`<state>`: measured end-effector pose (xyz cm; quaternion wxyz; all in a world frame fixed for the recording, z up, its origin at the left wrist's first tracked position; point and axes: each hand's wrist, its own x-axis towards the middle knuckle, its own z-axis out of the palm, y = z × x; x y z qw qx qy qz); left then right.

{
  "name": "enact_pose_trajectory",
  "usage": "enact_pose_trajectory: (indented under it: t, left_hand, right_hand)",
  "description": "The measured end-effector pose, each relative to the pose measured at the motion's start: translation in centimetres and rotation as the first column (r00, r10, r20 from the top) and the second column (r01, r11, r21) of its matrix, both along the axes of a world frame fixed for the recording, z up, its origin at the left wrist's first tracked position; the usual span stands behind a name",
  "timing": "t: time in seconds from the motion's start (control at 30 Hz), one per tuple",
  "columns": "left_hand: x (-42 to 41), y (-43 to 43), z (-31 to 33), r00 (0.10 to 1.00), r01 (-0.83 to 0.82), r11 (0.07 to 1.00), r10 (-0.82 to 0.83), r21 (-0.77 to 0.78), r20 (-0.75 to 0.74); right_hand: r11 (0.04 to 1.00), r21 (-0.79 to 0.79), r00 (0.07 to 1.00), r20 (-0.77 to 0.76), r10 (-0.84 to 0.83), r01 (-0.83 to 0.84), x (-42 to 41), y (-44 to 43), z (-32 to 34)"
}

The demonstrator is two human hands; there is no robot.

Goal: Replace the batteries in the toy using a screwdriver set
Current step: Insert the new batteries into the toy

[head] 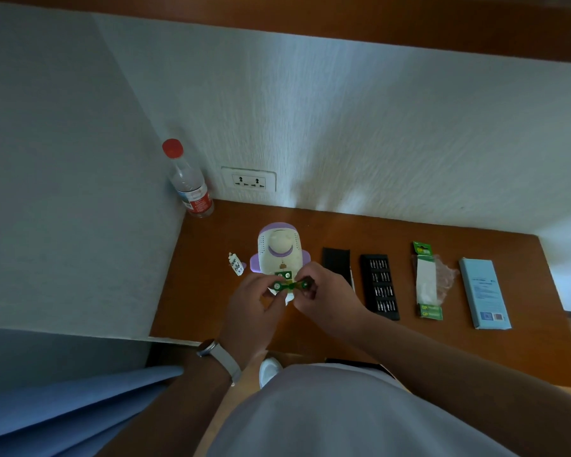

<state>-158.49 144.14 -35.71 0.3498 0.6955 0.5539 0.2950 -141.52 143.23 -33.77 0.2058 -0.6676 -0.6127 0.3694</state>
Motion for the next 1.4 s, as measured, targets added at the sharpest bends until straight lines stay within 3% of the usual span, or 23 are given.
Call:
enact_pose_trajectory:
  t: [0.7, 0.9, 1.2, 1.4]
  left_hand:
    - [-0.1, 0.9, -0.3, 0.953, 0.086, 0.987, -0.041, 0.137, -0.301]
    - [0.1, 1.1, -0.2, 0.966, 0.035, 0.996, -0.012, 0.084, -0.257]
    - [-0.7, 1.8, -1.9, 0.968, 0.114, 0.989, -0.089, 0.097, -0.233]
    - [-0.8, 1.7, -2.3, 0.994, 0.031, 0.999, -0.031, -0.009, -0.108]
  right_hand:
    - [0.996, 0.054, 0.996, 0.054, 0.072, -0.075, -0.6, 1.3, -1.7]
    - [0.992, 0.072, 0.992, 0.07, 0.103, -0.108, -0.7, 1.5, -1.7]
    - [0.991, 0.067, 0.992, 0.06, 0.112, -0.116, -0.6, 1.6, -1.8]
    - [0.994, 0.075, 0.997, 0.027, 0.072, -0.074, 0.0, 0.9, -2.1]
